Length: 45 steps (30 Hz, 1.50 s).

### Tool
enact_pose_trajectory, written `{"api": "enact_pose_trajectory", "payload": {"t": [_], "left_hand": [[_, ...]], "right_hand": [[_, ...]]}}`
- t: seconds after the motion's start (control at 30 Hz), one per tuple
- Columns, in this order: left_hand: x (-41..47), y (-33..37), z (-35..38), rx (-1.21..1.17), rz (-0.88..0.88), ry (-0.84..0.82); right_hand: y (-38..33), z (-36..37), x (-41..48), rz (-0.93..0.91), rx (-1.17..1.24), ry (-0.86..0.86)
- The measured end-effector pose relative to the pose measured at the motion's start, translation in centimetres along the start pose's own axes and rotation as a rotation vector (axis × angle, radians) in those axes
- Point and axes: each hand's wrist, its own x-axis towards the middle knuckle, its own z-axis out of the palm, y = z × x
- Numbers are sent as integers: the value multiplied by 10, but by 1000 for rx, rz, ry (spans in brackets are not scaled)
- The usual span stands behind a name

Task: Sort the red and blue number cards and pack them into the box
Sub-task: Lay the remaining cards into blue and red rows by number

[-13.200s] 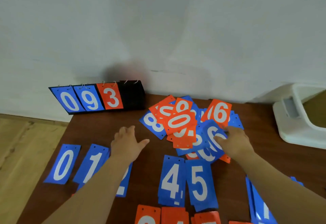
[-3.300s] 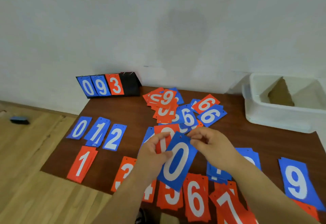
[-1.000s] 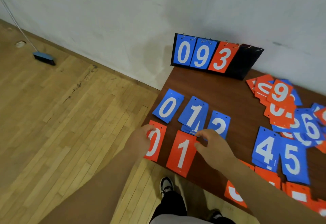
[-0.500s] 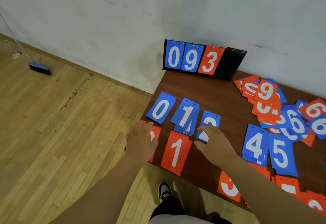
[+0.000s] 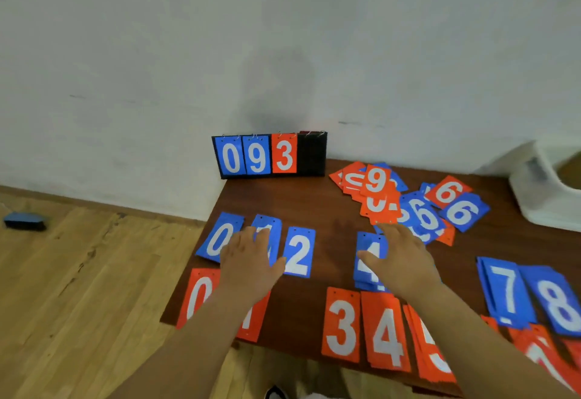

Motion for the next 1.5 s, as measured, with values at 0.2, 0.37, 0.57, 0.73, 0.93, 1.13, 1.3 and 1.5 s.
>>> {"api": "enact_pose_trajectory", "payload": {"t": [0.2,0.37,0.57,0.73,0.93,1.13,1.3,1.5], "left_hand": [[-1,109,-2,-7,82,18],[-5,195,-1,-30,137,32],[-2,253,2,-10,188,52],[21,268,-3,-2,190,54],[78,268,3,-7,165,-2],[154,268,26,-65,148,-88],[213,273,69,-143,68,-228],[264,274,113,-153,-4,-274]], "right_hand": [[104,-47,-16,108,-5,111],[179,-89,-32,210,25,137],[231,-121,-36,242,49,131],[241,-130,-13,256,104,87],[234,-123,43,284,138,32],[227,-105,123,349,154,-36],[245,-64,195,549,285,-138],[259,-13,247,787,272,-182]]}}
